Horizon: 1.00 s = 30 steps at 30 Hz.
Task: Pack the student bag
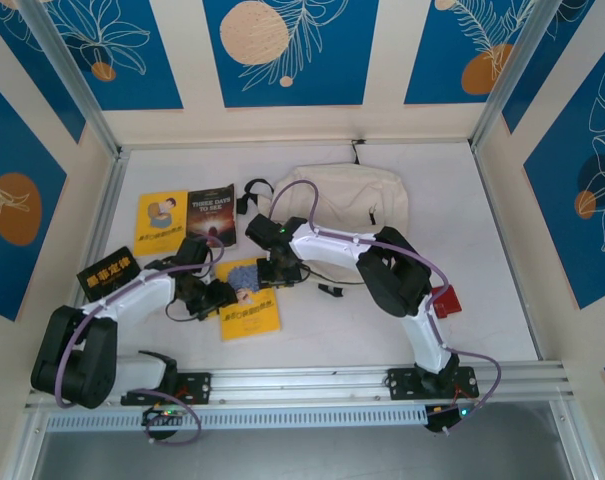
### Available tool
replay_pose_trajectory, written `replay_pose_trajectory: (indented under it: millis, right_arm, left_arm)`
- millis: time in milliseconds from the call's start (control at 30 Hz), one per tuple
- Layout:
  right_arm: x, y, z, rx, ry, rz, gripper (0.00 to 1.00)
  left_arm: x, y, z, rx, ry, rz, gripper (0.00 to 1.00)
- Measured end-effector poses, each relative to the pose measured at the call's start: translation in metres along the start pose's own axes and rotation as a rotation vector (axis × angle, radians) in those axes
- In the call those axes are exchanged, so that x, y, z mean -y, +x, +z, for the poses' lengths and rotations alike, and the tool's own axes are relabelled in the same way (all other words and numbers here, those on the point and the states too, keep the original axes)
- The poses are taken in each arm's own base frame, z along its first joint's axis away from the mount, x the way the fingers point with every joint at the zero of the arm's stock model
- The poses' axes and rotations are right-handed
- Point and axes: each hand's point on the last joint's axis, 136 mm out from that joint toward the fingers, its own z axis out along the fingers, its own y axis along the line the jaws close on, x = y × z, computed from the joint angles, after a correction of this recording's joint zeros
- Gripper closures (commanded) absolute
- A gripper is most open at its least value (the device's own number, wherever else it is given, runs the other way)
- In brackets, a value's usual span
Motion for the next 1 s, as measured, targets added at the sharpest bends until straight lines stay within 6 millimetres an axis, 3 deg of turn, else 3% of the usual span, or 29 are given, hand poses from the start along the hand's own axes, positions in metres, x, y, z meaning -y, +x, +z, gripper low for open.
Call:
replay_pose_trajectory:
  millis: [400,767,1000]
  right_arm:
    - [-0.004,0.001,0.003,-0.029,-0.041,0.008,0.7]
    - [0.007,-0.007,0.001,-0.026,-0.029,0.038,0.71]
    - [0.008,-0.008,0.001,-0.023,-0.028,0.044,0.71]
  left_arm:
    - [0.008,0.003,-0.001,-0.026,0.048,-0.003,0.48]
    - [0.042,0.012,-0.027,-0.04,0.244,-0.037,0.52]
    - [0.074,-0.003,-0.036,0.001,0.41,-0.028,0.57]
